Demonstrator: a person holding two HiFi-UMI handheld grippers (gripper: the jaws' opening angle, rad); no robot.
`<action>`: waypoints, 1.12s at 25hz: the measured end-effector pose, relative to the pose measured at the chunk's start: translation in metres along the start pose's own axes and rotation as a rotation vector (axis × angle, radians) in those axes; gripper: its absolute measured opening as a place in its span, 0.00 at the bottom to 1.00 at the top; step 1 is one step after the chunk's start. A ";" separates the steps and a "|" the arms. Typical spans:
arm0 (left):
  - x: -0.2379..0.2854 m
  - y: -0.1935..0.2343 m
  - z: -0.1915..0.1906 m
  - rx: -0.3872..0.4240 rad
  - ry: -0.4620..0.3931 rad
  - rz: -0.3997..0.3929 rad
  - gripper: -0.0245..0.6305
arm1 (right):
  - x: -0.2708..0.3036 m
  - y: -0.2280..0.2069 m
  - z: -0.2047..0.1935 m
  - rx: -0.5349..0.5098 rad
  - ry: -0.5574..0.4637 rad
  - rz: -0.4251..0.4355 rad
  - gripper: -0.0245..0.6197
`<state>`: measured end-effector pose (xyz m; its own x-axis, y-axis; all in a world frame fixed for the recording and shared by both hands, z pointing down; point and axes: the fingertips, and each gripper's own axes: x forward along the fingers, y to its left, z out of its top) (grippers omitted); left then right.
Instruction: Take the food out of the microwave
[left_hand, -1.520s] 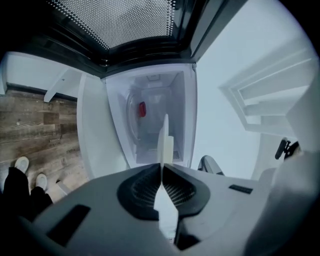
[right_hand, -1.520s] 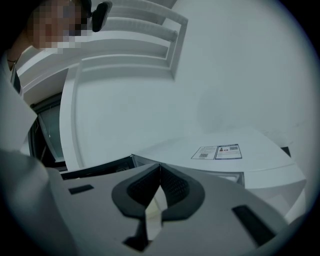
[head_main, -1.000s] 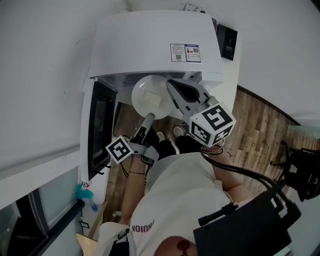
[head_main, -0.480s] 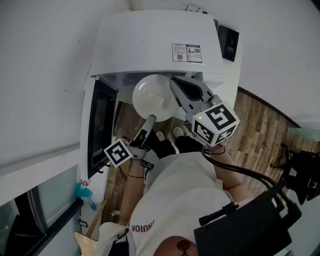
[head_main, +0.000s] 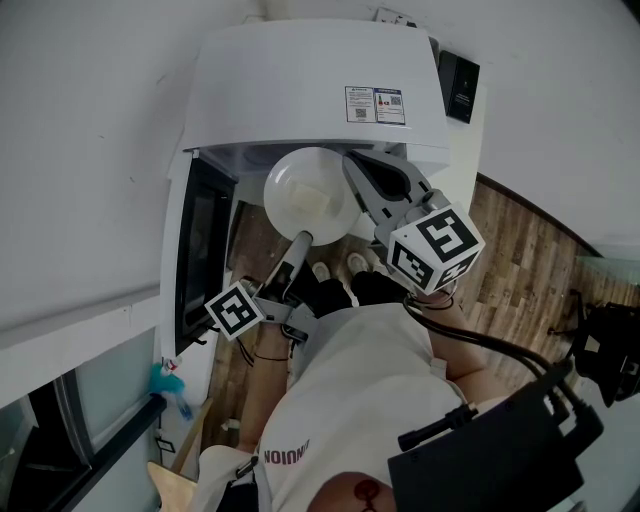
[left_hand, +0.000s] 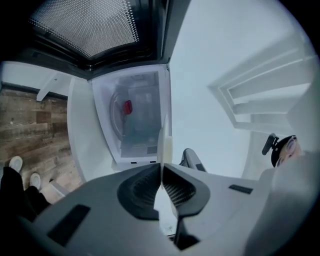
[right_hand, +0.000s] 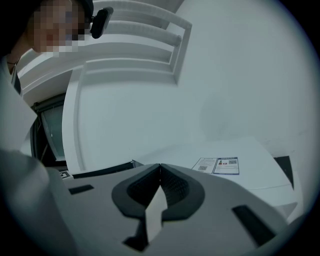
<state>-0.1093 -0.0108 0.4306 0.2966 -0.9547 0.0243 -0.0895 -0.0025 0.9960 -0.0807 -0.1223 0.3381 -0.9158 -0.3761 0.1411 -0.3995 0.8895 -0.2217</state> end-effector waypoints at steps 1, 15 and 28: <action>0.000 -0.002 0.000 0.006 0.000 0.000 0.07 | 0.000 0.000 0.000 0.001 -0.001 0.001 0.07; -0.001 -0.016 0.004 0.007 -0.010 -0.024 0.07 | -0.001 0.004 0.007 -0.006 0.001 0.006 0.07; -0.003 -0.018 0.006 0.007 -0.008 -0.027 0.07 | 0.001 0.006 0.006 -0.008 0.011 0.013 0.07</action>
<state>-0.1140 -0.0100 0.4121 0.2913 -0.9566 -0.0034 -0.0885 -0.0305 0.9956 -0.0844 -0.1188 0.3314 -0.9204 -0.3615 0.1490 -0.3870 0.8964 -0.2161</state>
